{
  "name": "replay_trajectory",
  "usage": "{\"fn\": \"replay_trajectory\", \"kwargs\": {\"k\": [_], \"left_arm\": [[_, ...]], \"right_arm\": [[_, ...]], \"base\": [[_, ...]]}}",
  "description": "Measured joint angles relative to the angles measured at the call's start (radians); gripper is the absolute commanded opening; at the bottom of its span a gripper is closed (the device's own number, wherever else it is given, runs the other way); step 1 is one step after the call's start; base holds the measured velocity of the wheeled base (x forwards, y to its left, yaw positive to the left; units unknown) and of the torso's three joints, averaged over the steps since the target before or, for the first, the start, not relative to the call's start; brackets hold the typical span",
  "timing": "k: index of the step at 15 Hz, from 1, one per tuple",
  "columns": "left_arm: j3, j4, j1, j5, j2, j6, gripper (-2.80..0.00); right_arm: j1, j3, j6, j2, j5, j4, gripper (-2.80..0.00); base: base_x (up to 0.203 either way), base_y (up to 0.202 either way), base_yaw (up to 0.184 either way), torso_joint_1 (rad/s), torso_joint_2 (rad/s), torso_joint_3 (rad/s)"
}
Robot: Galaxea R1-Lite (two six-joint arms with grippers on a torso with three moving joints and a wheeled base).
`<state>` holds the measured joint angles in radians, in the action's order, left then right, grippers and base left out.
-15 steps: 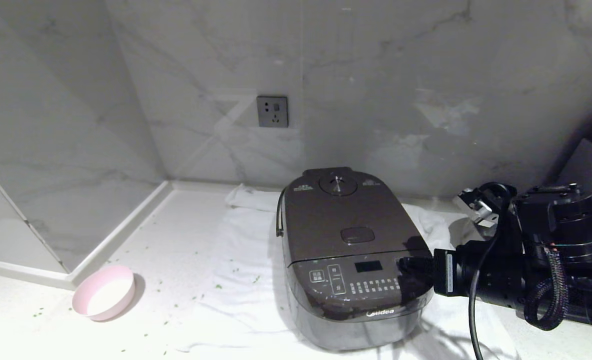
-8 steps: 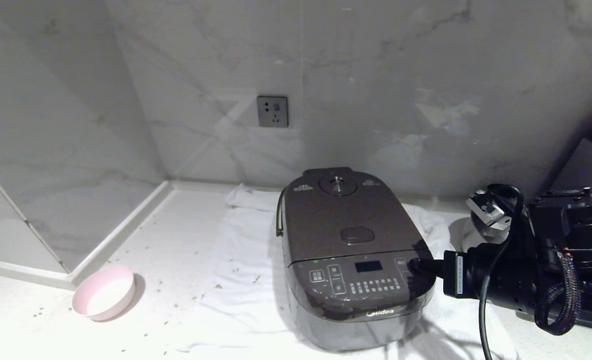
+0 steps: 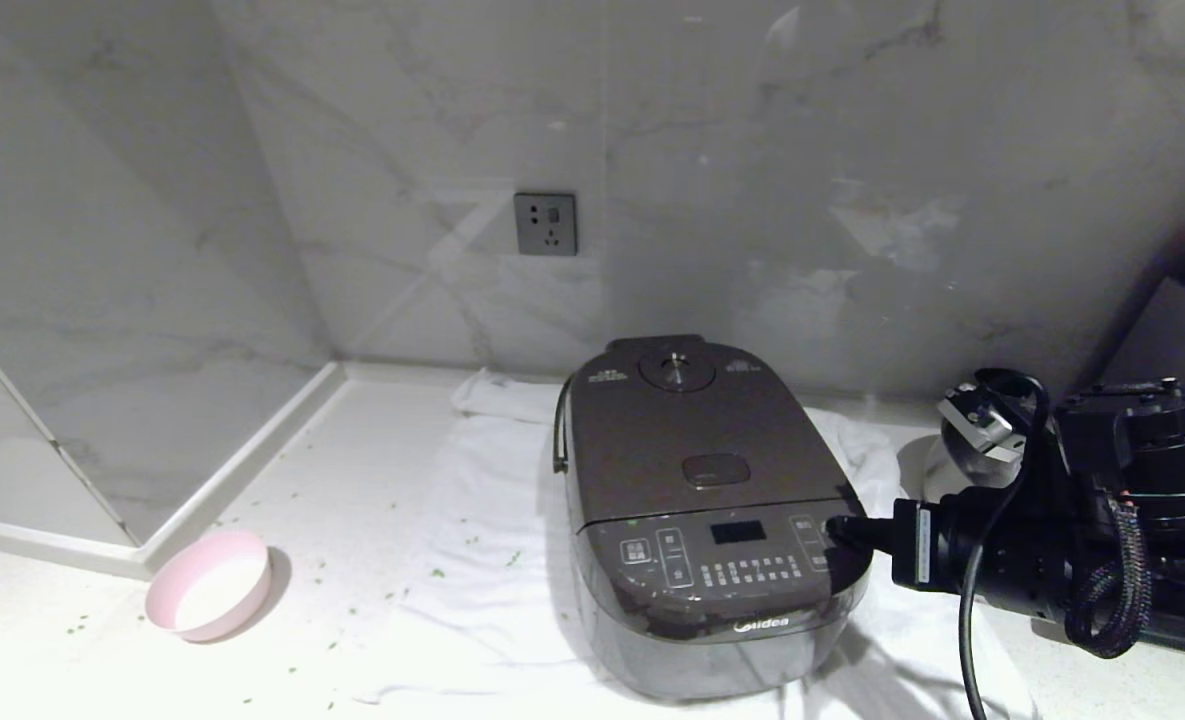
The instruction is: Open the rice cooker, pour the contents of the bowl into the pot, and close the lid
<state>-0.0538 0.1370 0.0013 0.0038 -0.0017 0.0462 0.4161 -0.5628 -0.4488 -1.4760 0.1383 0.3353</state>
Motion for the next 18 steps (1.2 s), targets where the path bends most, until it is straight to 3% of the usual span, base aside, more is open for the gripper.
{"fn": "replay_trajectory", "kwargs": {"k": [4,10,12,15,18], "left_arm": [[0.0,0.0,0.0,0.0,0.0,-0.002,-2.8],[0.0,0.0,0.0,0.0,0.0,-0.005,-2.8],[0.0,0.0,-0.001,0.0,0.0,-0.005,-2.8],[0.001,0.0,-0.001,0.0,0.0,-0.004,-2.8],[0.001,0.0,0.0,-0.004,0.0,0.009,-2.8]], "right_arm": [[-0.004,0.011,-0.003,-0.007,0.052,0.002,-2.8],[-0.004,0.003,0.001,0.017,0.034,-0.011,-2.8],[-0.003,-0.008,0.017,0.078,-0.033,-0.009,-2.8],[-0.018,-0.012,0.112,0.195,-0.144,-0.009,-2.8],[-0.112,-0.003,0.196,0.296,-0.272,-0.009,-2.8]], "base": [[0.0,0.0,0.0,0.0,0.0,0.0],[0.0,0.0,0.0,0.0,0.0,0.0],[0.0,0.0,0.0,0.0,0.0,0.0],[0.0,0.0,0.0,0.0,0.0,0.0],[0.0,0.0,0.0,0.0,0.0,0.0]]}}
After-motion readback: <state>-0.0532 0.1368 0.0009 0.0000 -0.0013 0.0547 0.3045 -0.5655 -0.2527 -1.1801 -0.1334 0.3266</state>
